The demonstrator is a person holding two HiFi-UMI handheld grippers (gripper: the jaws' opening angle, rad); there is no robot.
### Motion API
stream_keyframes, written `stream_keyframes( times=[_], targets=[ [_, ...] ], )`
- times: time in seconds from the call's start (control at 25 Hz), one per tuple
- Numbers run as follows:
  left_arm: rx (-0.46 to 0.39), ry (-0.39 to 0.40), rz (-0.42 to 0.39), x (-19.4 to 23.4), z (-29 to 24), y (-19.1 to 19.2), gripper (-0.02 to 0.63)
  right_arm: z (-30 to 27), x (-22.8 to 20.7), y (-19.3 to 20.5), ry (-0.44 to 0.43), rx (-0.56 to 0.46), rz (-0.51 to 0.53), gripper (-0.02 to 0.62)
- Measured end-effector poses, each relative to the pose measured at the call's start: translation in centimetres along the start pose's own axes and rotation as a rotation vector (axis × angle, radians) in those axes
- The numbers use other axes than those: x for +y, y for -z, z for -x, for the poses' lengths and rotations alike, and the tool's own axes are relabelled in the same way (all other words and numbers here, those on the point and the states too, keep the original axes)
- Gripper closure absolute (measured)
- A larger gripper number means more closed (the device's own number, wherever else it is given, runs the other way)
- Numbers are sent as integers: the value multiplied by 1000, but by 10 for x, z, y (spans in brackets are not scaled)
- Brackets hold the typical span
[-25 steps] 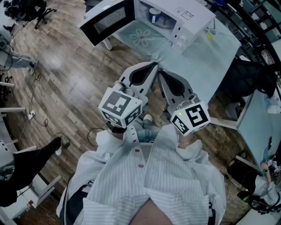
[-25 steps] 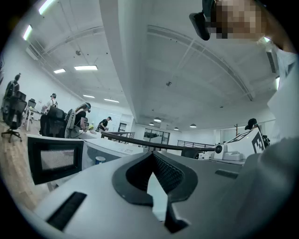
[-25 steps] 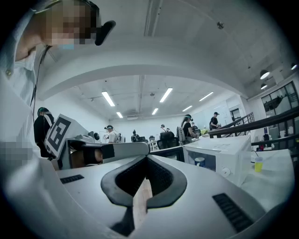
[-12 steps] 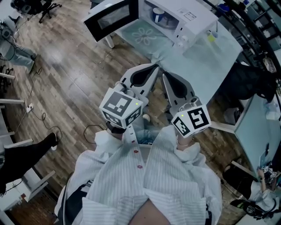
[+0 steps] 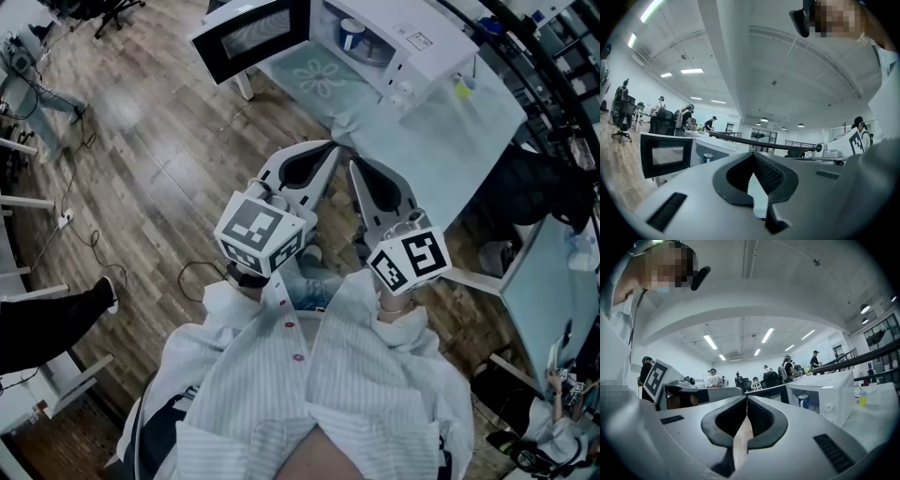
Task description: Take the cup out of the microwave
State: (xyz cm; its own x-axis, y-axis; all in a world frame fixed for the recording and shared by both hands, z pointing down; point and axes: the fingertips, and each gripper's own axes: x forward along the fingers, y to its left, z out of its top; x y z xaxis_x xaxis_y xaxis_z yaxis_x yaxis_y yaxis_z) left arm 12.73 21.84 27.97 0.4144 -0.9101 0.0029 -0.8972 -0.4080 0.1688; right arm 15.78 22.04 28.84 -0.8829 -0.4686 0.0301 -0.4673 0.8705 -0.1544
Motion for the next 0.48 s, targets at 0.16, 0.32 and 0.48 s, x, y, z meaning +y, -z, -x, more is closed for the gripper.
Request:
stream_keyframes(
  times=[0.16, 0.32, 0.48],
  targets=[
    [-2, -10, 9, 19, -2, -2, 597, -18, -1, 3, -6, 10, -6, 561],
    [-5, -5, 16, 41, -12, -6, 597, -40, -8, 2, 0, 18, -7, 561],
    [-1, 9, 17, 72, -27, -9, 597, -72, -21, 1, 13, 22, -10, 561]
  ],
)
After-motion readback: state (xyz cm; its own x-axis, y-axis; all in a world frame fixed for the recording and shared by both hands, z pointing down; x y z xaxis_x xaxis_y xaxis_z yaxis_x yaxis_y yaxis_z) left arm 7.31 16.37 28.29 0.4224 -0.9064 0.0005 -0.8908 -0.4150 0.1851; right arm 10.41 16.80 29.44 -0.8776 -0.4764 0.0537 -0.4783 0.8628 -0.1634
